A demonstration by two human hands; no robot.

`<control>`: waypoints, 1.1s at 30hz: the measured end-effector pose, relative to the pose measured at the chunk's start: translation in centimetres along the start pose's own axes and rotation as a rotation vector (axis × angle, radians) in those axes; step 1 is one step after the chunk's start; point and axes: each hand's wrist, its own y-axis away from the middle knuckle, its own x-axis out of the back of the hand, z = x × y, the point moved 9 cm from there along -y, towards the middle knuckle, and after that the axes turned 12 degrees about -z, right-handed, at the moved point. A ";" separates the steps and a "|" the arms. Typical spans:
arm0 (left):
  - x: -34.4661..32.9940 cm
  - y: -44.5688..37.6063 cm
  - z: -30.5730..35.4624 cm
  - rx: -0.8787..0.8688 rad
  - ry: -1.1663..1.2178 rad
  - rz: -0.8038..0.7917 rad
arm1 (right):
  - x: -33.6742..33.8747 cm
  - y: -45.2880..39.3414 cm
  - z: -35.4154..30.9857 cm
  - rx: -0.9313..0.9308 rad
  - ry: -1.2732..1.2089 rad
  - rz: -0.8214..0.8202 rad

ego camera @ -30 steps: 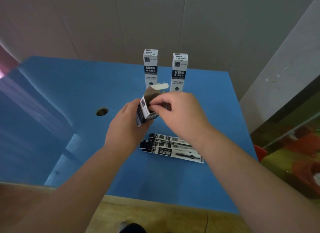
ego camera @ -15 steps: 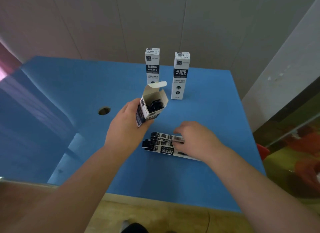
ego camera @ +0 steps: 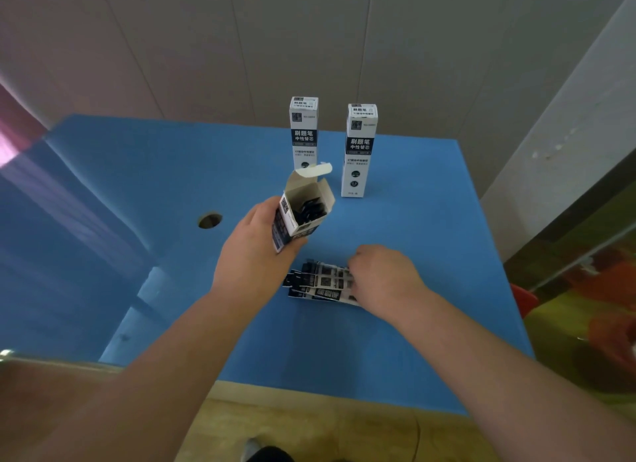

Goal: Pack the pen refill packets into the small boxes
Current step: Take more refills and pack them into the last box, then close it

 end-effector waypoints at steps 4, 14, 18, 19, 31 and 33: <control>0.0 0.1 0.0 -0.003 0.016 0.002 | 0.0 -0.4 0.5 -0.026 -0.028 -0.011; 0.0 0.3 0.1 0.000 0.016 0.006 | 1.2 0.3 2.2 -0.087 -0.158 0.111; 0.1 0.2 0.1 0.001 0.018 0.010 | 2.8 1.1 3.4 -0.087 -0.273 0.155; 0.1 0.2 0.1 -0.001 0.017 0.009 | 3.4 1.4 3.7 -0.089 -0.331 0.165; 0.0 0.0 0.1 -0.004 0.014 -0.002 | 4.3 5.0 4.2 -0.044 -1.616 0.052; 0.0 -0.1 0.0 0.000 0.012 -0.006 | 4.7 5.5 3.7 -0.012 -1.725 0.040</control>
